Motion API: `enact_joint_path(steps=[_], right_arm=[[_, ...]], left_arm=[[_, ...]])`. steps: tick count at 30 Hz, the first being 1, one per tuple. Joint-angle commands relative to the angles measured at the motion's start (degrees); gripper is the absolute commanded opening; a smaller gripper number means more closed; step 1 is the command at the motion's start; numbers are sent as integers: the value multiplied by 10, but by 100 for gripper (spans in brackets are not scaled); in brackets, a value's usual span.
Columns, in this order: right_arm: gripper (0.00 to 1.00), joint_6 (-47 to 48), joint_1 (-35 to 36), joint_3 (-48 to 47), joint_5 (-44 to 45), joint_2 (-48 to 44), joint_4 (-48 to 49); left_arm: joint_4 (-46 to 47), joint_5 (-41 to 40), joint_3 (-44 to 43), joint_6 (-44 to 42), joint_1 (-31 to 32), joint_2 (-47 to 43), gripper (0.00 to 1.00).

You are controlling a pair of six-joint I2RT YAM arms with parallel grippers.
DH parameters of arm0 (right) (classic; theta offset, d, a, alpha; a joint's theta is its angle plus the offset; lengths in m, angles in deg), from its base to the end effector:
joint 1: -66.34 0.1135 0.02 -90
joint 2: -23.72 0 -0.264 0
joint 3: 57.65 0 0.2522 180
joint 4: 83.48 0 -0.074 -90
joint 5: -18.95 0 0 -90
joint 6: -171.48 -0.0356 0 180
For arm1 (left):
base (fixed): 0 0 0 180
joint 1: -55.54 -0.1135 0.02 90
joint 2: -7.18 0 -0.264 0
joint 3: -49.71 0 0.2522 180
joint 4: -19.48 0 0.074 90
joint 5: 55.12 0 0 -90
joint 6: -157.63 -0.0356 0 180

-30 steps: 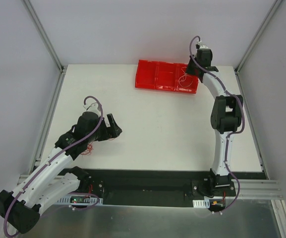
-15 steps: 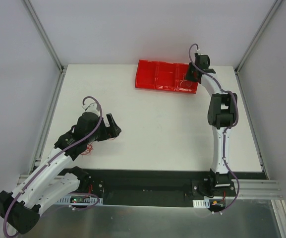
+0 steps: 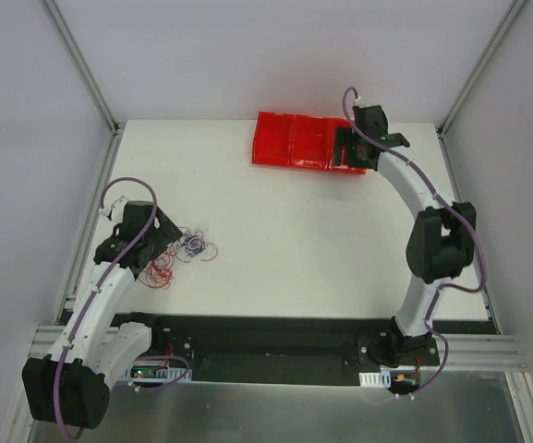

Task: Untangle the cables

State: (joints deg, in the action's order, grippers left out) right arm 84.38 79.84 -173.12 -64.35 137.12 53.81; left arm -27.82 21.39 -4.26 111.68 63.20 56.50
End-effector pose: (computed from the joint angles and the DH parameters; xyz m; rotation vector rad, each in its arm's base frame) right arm 0.4481 0.1033 0.2937 -0.2638 2.2592 -0.0360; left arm 0.1787 -0.0157 0.2606 -0.8296 2.1428 -0.1945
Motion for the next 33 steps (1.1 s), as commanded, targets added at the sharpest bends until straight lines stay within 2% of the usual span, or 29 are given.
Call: enact_joint_path(steps=[1, 5, 6, 8, 10, 11, 14, 16, 19, 21, 25, 29, 33], right_arm=[[79, -12, 56, 155, -35, -140, 59], [79, -46, 129, 284, -156, -209, 142], [79, -58, 150, 309, -181, -223, 164], [79, -68, 195, 362, -209, -245, 193], [79, -71, 231, 397, -216, -267, 208], [79, -72, 245, 417, -232, -279, 223], [78, -75, 263, 462, -247, -320, 239], [75, -90, 264, 511, -270, -346, 281], [71, -103, 267, 584, -301, -376, 342], [69, -104, 270, 619, -288, -391, 361], [57, -133, 281, 657, -313, -394, 412], [59, -184, 330, 693, -305, -385, 506], [66, -185, 383, 674, -224, -365, 488]], left_arm=[[33, 3, 33, 16, -16, 36, 99], [98, 85, 48, -1, -25, 127, 98], [118, 116, 47, -12, -25, 158, 94], [146, 193, 45, -24, -25, 218, 83], [192, 291, 51, -36, -18, 268, 60], [210, 311, 57, -37, -5, 285, 54], [236, 301, 58, -32, 86, 306, 40], [250, 275, 57, -21, 162, 304, 32], [287, 271, 75, 7, 234, 293, 20], [312, 270, 90, 16, 250, 276, 17], [316, 271, 99, 14, 251, 249, 17], [330, 300, 94, 16, 251, 257, 16], [351, 313, 100, 20, 251, 267, 12]])
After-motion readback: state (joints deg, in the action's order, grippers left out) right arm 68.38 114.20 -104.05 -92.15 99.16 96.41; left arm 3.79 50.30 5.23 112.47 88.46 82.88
